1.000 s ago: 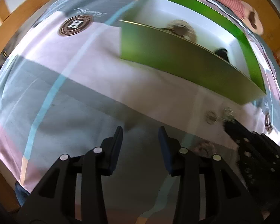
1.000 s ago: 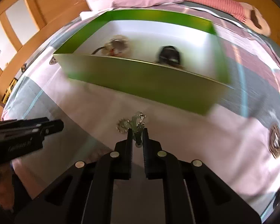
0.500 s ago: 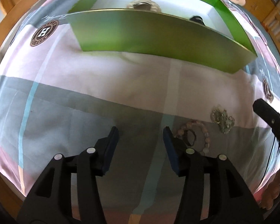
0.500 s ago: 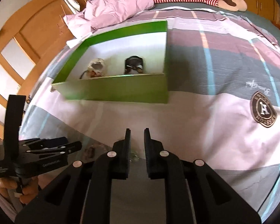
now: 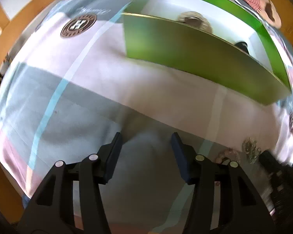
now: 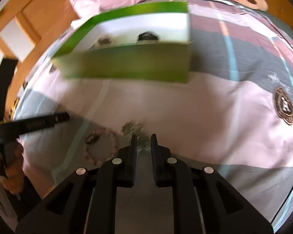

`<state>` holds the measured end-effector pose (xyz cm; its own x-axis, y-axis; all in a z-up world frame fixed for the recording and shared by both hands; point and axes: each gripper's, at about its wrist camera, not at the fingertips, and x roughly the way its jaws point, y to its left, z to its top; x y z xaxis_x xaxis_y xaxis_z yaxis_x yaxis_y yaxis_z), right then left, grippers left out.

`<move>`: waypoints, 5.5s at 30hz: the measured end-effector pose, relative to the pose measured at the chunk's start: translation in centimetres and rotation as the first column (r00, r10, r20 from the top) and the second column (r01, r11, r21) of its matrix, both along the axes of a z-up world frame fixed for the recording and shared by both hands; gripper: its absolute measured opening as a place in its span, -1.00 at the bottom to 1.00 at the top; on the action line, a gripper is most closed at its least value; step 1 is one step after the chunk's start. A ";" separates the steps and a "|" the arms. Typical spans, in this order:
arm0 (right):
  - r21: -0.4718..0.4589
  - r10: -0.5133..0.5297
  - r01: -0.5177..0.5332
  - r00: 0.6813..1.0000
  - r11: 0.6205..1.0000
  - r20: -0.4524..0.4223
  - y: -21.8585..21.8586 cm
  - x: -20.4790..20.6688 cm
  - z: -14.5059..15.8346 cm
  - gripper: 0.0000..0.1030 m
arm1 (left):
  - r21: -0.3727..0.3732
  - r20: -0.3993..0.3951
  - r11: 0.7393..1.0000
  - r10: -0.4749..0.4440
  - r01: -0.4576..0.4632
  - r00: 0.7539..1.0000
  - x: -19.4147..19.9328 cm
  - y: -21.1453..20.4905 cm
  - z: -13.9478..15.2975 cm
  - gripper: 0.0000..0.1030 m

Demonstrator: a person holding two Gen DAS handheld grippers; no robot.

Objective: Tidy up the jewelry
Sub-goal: 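Grasp the green crystal charm with the right tool while the left tool moves toward the pink bead bracelet, then grasp the pink bead bracelet with the left tool while the right tool holds the green charm, then carry the pink bracelet and green charm into the green box and release both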

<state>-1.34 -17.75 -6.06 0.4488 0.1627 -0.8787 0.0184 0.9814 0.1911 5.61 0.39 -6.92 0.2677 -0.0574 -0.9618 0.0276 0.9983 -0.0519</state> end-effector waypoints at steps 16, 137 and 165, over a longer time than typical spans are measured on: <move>-0.055 0.013 -0.009 0.997 0.998 0.071 0.5 0.9 3.3 0.20 | -0.025 0.030 0.973 -0.229 0.230 0.973 -2.1 -4.8 0.5 0.03; 0.014 -0.087 0.086 0.989 0.996 0.122 -1.5 -1.7 3.9 -0.88 | -0.127 0.317 0.990 -0.016 0.060 0.948 -2.3 -0.5 6.2 -0.85; 0.075 -0.046 0.034 0.985 0.997 0.169 -0.6 0.4 6.0 -0.88 | -0.393 0.314 0.902 -0.050 0.178 0.948 -2.2 -0.1 7.8 -0.84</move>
